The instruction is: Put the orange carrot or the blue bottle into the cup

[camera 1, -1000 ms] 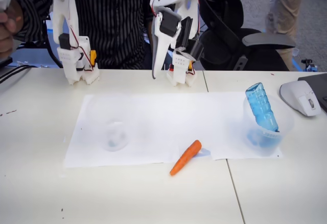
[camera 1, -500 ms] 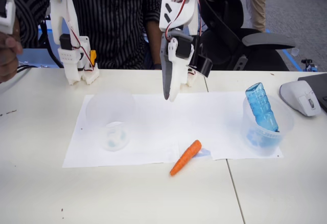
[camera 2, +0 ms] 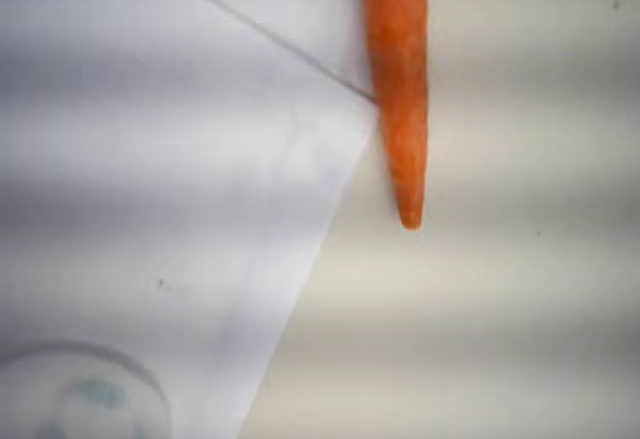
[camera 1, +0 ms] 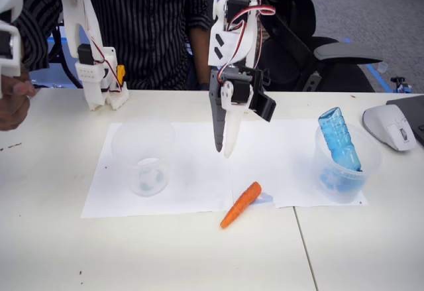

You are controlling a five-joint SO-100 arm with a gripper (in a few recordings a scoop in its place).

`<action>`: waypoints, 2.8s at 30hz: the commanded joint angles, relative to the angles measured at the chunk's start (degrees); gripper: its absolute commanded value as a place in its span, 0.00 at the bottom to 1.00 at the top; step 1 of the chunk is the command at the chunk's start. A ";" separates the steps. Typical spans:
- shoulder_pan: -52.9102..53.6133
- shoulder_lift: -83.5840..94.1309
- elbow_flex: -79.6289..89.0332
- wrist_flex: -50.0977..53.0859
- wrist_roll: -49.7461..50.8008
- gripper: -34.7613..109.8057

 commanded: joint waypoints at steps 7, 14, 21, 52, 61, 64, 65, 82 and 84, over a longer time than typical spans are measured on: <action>0.18 -3.16 -5.45 -0.97 -1.49 0.41; 0.18 -9.32 -9.76 -0.97 -1.41 0.40; 0.09 -15.73 -18.90 0.18 -0.70 0.40; -4.75 -26.19 -25.49 4.92 -0.70 0.40; -4.66 -29.79 -25.84 4.75 -0.70 0.40; -4.66 -29.88 -25.84 4.75 -0.70 0.40; -4.66 -29.79 -25.84 4.75 -0.79 0.40; -3.96 -32.26 -27.25 4.66 -0.79 0.40; -3.34 -32.43 -28.04 4.75 -0.79 0.40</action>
